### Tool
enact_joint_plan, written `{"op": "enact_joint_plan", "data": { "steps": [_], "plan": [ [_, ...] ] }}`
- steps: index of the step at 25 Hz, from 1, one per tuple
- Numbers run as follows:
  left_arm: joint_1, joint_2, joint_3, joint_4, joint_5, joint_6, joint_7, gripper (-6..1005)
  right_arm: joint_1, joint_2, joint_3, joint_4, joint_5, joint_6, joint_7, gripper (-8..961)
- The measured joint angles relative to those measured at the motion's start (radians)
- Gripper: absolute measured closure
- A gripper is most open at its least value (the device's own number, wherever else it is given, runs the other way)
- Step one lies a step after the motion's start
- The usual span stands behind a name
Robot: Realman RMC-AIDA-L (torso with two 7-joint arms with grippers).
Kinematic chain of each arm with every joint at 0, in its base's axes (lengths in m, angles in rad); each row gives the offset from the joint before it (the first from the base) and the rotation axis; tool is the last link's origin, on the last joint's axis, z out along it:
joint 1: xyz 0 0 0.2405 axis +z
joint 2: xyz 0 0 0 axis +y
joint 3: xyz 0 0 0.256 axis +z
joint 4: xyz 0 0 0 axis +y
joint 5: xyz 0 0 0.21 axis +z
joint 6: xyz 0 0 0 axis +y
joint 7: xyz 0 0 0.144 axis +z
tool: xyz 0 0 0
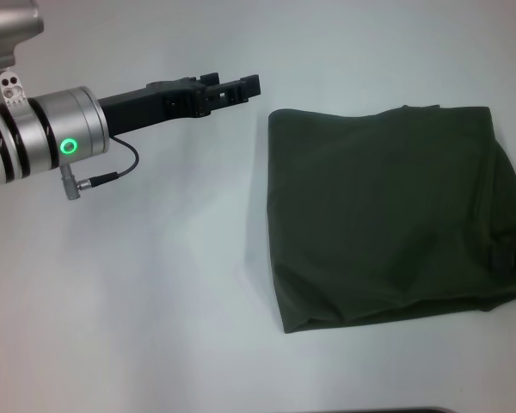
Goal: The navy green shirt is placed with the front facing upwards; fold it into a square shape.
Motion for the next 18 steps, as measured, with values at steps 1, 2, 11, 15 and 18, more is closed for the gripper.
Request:
{"op": "enact_joint_plan", "data": {
  "steps": [1,2,11,15,18],
  "plan": [
    [0.000,0.000,0.000,0.000,0.000,0.000,0.000,127,-0.002,0.002,0.003,0.000,-0.013,0.000,0.000,934],
    [0.000,0.000,-0.001,0.000,0.000,0.000,0.000,127,-0.005,0.003,0.005,0.000,-0.028,0.002,0.001,933],
    [-0.008,0.000,-0.003,0.000,-0.001,-0.001,0.000,126,-0.043,-0.003,0.055,-0.007,-0.064,0.018,0.008,929],
    [-0.010,-0.001,-0.003,0.000,-0.001,0.000,0.000,126,-0.049,-0.006,0.061,-0.007,-0.067,0.037,0.008,927],
    [-0.011,-0.003,-0.002,0.000,-0.001,0.000,0.000,126,-0.048,-0.006,0.060,-0.008,-0.086,0.045,0.009,925]
  ]
}}
